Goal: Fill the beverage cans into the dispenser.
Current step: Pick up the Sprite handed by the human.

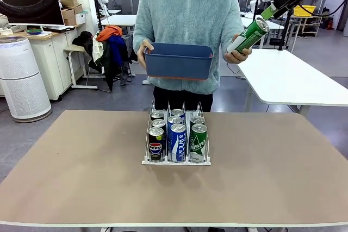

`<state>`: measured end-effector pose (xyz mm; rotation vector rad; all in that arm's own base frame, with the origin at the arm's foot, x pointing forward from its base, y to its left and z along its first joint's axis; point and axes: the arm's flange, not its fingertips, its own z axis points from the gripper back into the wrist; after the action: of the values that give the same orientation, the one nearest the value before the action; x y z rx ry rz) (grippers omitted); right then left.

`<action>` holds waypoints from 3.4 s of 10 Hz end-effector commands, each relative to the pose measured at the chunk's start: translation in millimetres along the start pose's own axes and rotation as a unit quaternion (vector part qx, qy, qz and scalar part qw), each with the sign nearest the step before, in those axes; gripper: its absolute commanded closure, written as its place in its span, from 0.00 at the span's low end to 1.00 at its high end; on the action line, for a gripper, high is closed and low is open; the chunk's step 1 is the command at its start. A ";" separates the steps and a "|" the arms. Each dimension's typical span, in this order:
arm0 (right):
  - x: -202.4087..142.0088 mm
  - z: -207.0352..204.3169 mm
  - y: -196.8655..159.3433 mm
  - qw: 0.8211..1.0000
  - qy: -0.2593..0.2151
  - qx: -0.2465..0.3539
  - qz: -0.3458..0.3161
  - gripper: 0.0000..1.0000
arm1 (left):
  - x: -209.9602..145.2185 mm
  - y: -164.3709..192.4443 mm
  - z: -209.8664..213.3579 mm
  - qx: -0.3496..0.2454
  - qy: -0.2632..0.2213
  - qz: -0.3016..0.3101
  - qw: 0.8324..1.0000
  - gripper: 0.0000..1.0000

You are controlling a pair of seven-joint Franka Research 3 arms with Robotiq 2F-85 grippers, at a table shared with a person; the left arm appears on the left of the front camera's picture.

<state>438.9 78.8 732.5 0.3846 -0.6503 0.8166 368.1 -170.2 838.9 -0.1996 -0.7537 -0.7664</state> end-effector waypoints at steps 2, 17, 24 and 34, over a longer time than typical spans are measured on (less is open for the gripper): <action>2.6 -18.0 -6.9 1.000 0.008 0.004 0.001 0.00 | -0.9 1.2 0.9 0.001 0.000 0.001 1.000 0.03; -1.3 -61.6 -19.0 0.999 0.043 0.019 -0.014 0.00 | -0.9 1.2 0.9 0.001 0.000 0.001 1.000 0.03; 2.5 -60.4 -11.7 0.999 0.039 0.020 -0.010 0.96 | -0.9 1.2 0.9 0.001 0.000 0.001 1.000 0.03; 2.5 -60.9 -13.2 0.999 0.043 0.018 -0.007 1.00 | -0.9 1.2 0.9 0.001 0.000 0.001 1.000 0.03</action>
<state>474.0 105.3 687.6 0.3847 -0.5522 0.8236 368.0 -170.3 838.9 -0.1996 -0.7537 -0.7666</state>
